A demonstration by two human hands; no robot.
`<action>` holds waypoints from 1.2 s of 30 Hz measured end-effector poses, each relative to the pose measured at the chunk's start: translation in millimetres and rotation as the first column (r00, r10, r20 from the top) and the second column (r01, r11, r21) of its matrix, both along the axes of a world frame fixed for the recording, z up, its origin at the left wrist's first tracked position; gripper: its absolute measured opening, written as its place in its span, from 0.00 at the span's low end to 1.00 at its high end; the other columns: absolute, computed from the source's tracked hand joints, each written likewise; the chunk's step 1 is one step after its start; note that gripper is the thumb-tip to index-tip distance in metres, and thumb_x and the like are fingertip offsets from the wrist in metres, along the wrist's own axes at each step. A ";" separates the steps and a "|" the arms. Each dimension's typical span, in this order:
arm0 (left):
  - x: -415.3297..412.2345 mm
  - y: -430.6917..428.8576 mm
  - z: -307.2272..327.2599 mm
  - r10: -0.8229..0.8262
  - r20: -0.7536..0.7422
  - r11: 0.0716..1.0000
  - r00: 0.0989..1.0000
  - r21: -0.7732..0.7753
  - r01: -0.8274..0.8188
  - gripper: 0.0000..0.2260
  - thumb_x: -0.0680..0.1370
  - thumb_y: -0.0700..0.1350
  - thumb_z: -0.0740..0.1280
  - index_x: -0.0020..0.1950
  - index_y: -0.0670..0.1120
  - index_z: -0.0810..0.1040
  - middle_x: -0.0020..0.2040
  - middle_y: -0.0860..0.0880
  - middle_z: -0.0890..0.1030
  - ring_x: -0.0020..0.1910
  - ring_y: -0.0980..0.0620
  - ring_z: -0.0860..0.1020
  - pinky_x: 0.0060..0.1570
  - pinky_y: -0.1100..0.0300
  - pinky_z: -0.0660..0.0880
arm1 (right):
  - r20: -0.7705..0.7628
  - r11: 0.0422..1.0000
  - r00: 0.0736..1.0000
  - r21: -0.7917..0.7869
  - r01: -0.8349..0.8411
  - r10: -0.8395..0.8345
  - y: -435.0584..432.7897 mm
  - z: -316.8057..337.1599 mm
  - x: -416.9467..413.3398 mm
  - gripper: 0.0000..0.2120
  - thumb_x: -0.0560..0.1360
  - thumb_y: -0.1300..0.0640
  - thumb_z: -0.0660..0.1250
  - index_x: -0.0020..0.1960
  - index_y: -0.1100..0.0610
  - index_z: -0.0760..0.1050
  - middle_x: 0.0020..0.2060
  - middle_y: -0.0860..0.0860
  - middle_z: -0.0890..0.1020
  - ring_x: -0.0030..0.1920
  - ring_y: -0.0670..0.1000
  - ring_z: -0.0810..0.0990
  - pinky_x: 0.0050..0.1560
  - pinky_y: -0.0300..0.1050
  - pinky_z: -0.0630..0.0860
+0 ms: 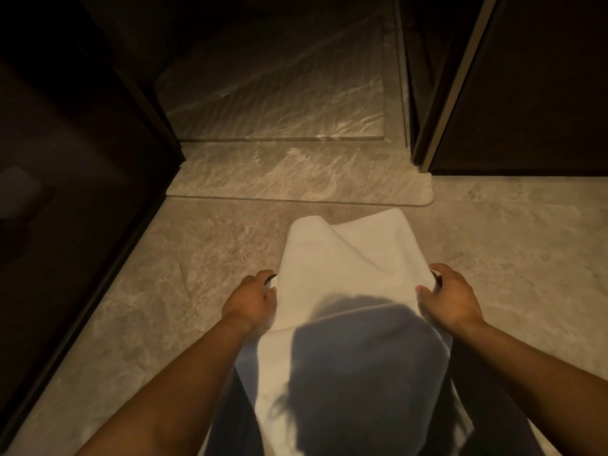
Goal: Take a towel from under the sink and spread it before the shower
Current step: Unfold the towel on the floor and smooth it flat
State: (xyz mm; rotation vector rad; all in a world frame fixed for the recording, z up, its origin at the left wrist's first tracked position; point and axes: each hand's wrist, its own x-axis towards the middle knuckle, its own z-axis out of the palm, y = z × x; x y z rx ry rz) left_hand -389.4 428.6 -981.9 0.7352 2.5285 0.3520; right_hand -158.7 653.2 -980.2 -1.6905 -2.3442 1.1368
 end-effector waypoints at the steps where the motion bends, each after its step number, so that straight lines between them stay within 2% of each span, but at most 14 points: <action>1: 0.4 2.1 -2.7 -0.029 -0.007 1.000 1.000 -0.010 0.029 0.18 0.80 0.47 0.55 0.71 0.50 0.65 0.63 0.42 0.75 0.60 0.43 0.74 0.61 0.53 0.70 | -0.004 1.000 1.000 0.008 -0.010 0.010 1.7 -1.3 -2.0 0.21 0.75 0.55 0.66 0.67 0.55 0.67 0.59 0.57 0.76 0.56 0.59 0.76 0.55 0.53 0.74; 3: 0.9 2.5 -5.4 -0.052 -0.030 0.999 0.998 -0.003 0.052 0.18 0.80 0.46 0.55 0.70 0.48 0.66 0.62 0.43 0.78 0.60 0.43 0.75 0.60 0.54 0.70 | -0.036 0.999 0.999 0.027 -0.038 0.039 4.1 -4.3 -5.9 0.23 0.74 0.54 0.66 0.68 0.54 0.67 0.60 0.57 0.75 0.58 0.59 0.75 0.58 0.52 0.72; 7: -0.4 -5.7 -6.8 -0.005 -0.120 0.997 0.993 0.076 0.014 0.11 0.79 0.45 0.60 0.60 0.47 0.75 0.52 0.45 0.82 0.51 0.45 0.79 0.50 0.58 0.72 | -0.124 1.000 0.992 0.007 -0.007 0.008 3.2 -10.2 -10.3 0.22 0.75 0.56 0.65 0.68 0.55 0.68 0.61 0.56 0.77 0.59 0.59 0.75 0.62 0.52 0.70; 12: 5.1 -17.0 10.7 0.084 -0.163 0.962 0.983 0.269 -0.038 0.07 0.79 0.42 0.60 0.52 0.49 0.77 0.44 0.50 0.81 0.42 0.50 0.78 0.45 0.60 0.71 | -0.160 0.999 0.987 0.039 -0.002 0.008 2.1 -10.0 -7.7 0.19 0.76 0.58 0.63 0.66 0.53 0.69 0.55 0.57 0.79 0.54 0.59 0.77 0.58 0.51 0.72; 14: 6.4 -20.0 21.8 0.133 -0.171 0.927 0.976 0.370 -0.062 0.08 0.79 0.42 0.59 0.53 0.49 0.76 0.43 0.52 0.80 0.42 0.51 0.77 0.45 0.59 0.71 | -0.194 0.998 0.981 0.059 0.019 -0.007 2.9 -7.0 -6.3 0.18 0.76 0.58 0.63 0.65 0.53 0.70 0.56 0.56 0.80 0.54 0.59 0.77 0.57 0.51 0.72; 17: 4.5 -22.8 36.5 0.313 -0.190 0.854 0.931 0.485 -0.188 0.09 0.80 0.44 0.59 0.59 0.47 0.73 0.45 0.52 0.77 0.43 0.50 0.75 0.45 0.56 0.73 | -0.260 0.994 0.965 0.093 0.063 -0.036 3.4 0.8 -5.9 0.17 0.76 0.58 0.63 0.64 0.53 0.70 0.57 0.55 0.79 0.55 0.58 0.77 0.57 0.51 0.73; 19: 0.3 -27.8 37.8 0.331 -0.214 0.864 0.919 0.461 -0.204 0.11 0.80 0.45 0.59 0.61 0.47 0.72 0.50 0.50 0.78 0.46 0.49 0.76 0.47 0.55 0.73 | -0.269 0.994 0.963 0.101 0.045 -0.016 5.2 4.8 -7.0 0.17 0.77 0.57 0.63 0.65 0.52 0.70 0.57 0.54 0.79 0.55 0.57 0.77 0.56 0.50 0.72; 22: -8.7 -38.7 24.4 0.103 -0.212 0.975 0.972 0.215 -0.056 0.20 0.78 0.47 0.63 0.69 0.46 0.67 0.63 0.43 0.73 0.58 0.43 0.74 0.57 0.51 0.73 | -0.195 0.997 0.979 0.044 -0.057 0.064 5.7 5.4 -8.3 0.20 0.76 0.54 0.65 0.67 0.53 0.69 0.61 0.55 0.76 0.58 0.57 0.76 0.57 0.47 0.70; 25: -15.2 -38.3 23.2 -0.087 -0.190 0.996 0.978 -0.003 0.088 0.27 0.77 0.51 0.63 0.74 0.46 0.61 0.70 0.42 0.68 0.66 0.44 0.70 0.66 0.51 0.67 | -0.075 0.985 0.982 0.021 -0.173 0.175 1.8 6.3 -7.2 0.26 0.75 0.51 0.66 0.71 0.54 0.65 0.67 0.56 0.70 0.65 0.57 0.70 0.64 0.48 0.66; 27: -15.8 -28.2 28.1 -0.245 -0.142 0.968 0.959 -0.095 0.233 0.28 0.77 0.54 0.60 0.75 0.46 0.58 0.72 0.44 0.65 0.69 0.45 0.67 0.68 0.52 0.64 | -0.049 0.974 0.972 0.019 -0.227 0.228 -1.6 8.6 -5.7 0.27 0.75 0.50 0.67 0.71 0.55 0.65 0.69 0.56 0.68 0.67 0.56 0.69 0.66 0.46 0.64; 30: -3.2 -5.5 41.0 -0.450 -0.035 0.879 0.892 -0.196 0.436 0.27 0.78 0.53 0.61 0.74 0.49 0.58 0.73 0.46 0.63 0.69 0.45 0.66 0.68 0.52 0.65 | -0.029 0.968 0.968 0.019 -0.249 0.249 -7.4 13.9 -6.6 0.28 0.75 0.50 0.67 0.71 0.56 0.64 0.69 0.57 0.67 0.67 0.56 0.68 0.66 0.45 0.63; 33: 28.8 5.8 43.5 -0.551 0.040 0.820 0.834 -0.157 0.550 0.23 0.78 0.55 0.61 0.71 0.49 0.64 0.69 0.45 0.67 0.67 0.43 0.68 0.66 0.50 0.67 | -0.002 0.955 0.955 0.002 -0.296 0.296 -18.5 18.4 -3.6 0.27 0.75 0.51 0.67 0.71 0.55 0.63 0.68 0.57 0.67 0.66 0.57 0.69 0.63 0.43 0.64; 36: 54.4 -2.2 22.3 -0.601 0.079 0.769 0.795 -0.213 0.602 0.25 0.78 0.58 0.57 0.74 0.52 0.58 0.74 0.47 0.61 0.71 0.45 0.62 0.69 0.48 0.62 | 0.006 0.958 0.959 -0.031 -0.284 0.284 -35.1 21.6 8.6 0.29 0.74 0.50 0.68 0.71 0.52 0.62 0.68 0.56 0.67 0.64 0.56 0.70 0.60 0.41 0.65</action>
